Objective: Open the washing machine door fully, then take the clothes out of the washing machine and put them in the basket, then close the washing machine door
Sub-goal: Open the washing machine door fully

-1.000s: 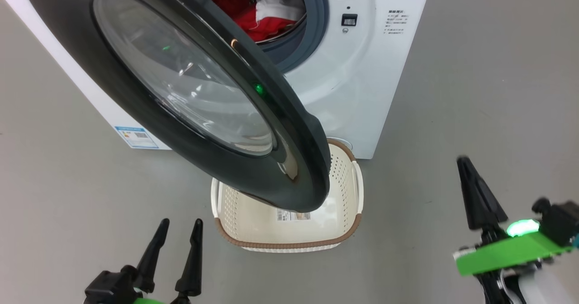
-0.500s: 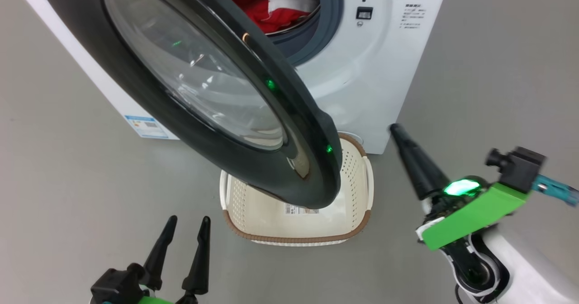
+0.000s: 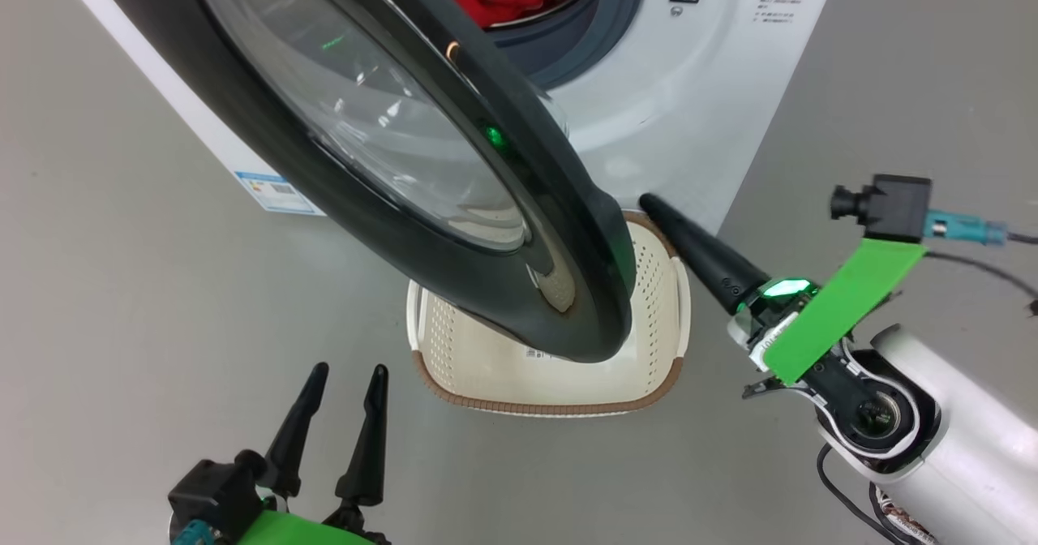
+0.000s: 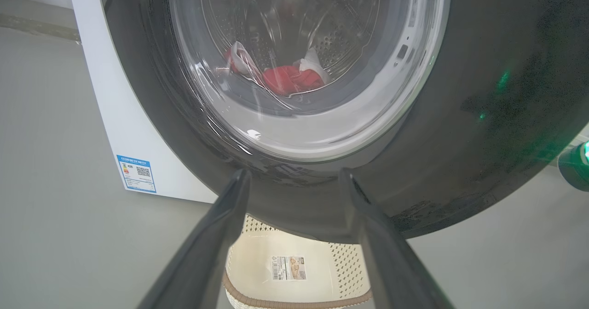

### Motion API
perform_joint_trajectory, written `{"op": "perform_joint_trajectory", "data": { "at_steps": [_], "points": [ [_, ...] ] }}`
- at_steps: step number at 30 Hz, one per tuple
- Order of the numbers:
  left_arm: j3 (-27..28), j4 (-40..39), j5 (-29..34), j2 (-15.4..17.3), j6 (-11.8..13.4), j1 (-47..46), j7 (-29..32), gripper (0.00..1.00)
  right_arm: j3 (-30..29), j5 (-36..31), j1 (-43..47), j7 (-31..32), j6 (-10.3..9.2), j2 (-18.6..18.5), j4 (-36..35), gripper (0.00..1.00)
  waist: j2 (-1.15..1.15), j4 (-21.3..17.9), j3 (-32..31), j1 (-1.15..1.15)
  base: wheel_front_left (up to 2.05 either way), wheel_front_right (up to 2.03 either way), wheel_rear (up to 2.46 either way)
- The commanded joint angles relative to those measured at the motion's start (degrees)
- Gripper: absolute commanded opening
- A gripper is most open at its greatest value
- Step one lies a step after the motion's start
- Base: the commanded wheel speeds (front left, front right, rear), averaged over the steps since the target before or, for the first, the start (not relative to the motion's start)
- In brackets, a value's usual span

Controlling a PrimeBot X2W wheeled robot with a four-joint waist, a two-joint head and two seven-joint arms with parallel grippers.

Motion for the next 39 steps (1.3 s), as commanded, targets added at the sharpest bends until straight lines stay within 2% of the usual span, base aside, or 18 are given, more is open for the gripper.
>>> {"op": "perform_joint_trajectory", "data": {
  "at_steps": [1, 7, 17, 26, 39],
  "points": [
    [1.5, -1.4, -0.4, 0.5, 0.2, -1.7, -0.7, 1.00, 0.3, 1.8, -0.6, 1.9, 0.37, -0.2, -1.3, 0.00, 0.00, 0.4, 0.5, 0.00, 0.00, 0.00, 0.00],
    [1.2, -1.2, -0.6, 0.5, 0.1, -2.2, -0.7, 1.00, -2.4, 5.9, -0.9, 9.6, 0.37, 1.1, -0.2, 0.00, 0.00, 0.8, 1.0, 0.00, 0.00, 0.00, 0.00],
    [1.0, -1.3, -0.5, 0.5, 0.0, -1.8, -0.7, 1.00, -6.8, 6.9, 1.4, 19.7, 0.37, 4.2, 2.0, 0.00, 0.00, 1.1, 0.4, 0.00, 0.00, 0.00, 0.00],
    [0.2, -1.3, -0.9, 0.5, -0.1, -1.3, -0.7, 1.00, -8.8, 4.4, 3.9, 25.0, 0.37, 7.1, 1.9, 0.00, 0.00, 2.5, -0.4, 0.00, 0.00, 0.00, 0.00],
    [-0.9, -1.5, -1.6, 0.5, 1.1, 0.6, -0.7, 1.00, -9.5, 2.4, 7.6, 29.7, 0.37, 11.3, 2.1, 0.00, 0.00, 7.1, -3.3, 0.00, 0.00, 0.00, 0.00]
  ]
}}
